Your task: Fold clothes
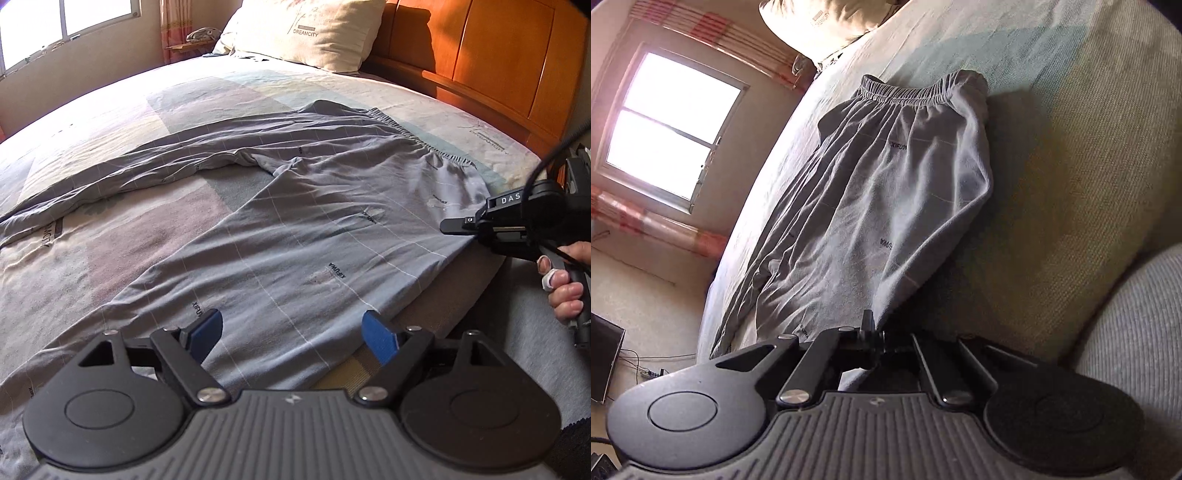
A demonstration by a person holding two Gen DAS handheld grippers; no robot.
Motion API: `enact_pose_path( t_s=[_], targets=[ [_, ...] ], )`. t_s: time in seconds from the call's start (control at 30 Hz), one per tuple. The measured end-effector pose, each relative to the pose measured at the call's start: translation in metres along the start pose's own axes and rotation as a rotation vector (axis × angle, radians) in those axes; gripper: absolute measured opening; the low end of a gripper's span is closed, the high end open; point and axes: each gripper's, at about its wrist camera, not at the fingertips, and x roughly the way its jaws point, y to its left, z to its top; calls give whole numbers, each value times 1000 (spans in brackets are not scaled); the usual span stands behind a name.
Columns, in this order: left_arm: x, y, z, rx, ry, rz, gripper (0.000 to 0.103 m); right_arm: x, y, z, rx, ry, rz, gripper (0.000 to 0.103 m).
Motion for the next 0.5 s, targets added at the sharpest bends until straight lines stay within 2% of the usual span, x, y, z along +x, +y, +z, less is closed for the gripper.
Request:
enact_pose_path(
  t_s=[0.13, 0.2, 0.27, 0.33, 0.43, 0.47, 0.5],
  targets=[
    [4, 5, 4, -16, 5, 10, 83, -8, 15, -3, -37, 1, -84, 4],
    [5, 9, 6, -25, 3, 13, 83, -16, 18, -1, -41, -14, -119, 13],
    [5, 13, 7, -40, -2, 3, 83, -21, 15, 8, -34, -58, -148, 26],
    [7, 16, 7, -54, 2, -7, 83, -25, 11, 17, -27, -102, -176, 34],
    [8, 17, 6, -61, 10, 0, 83, -27, 2, 31, -14, -148, -182, 28],
    [7, 17, 5, -58, 14, 1, 83, -27, -3, 35, -9, -155, -171, 6],
    [6, 18, 4, -54, 21, 6, 83, -26, -7, 39, -4, -163, -160, 3]
  ],
)
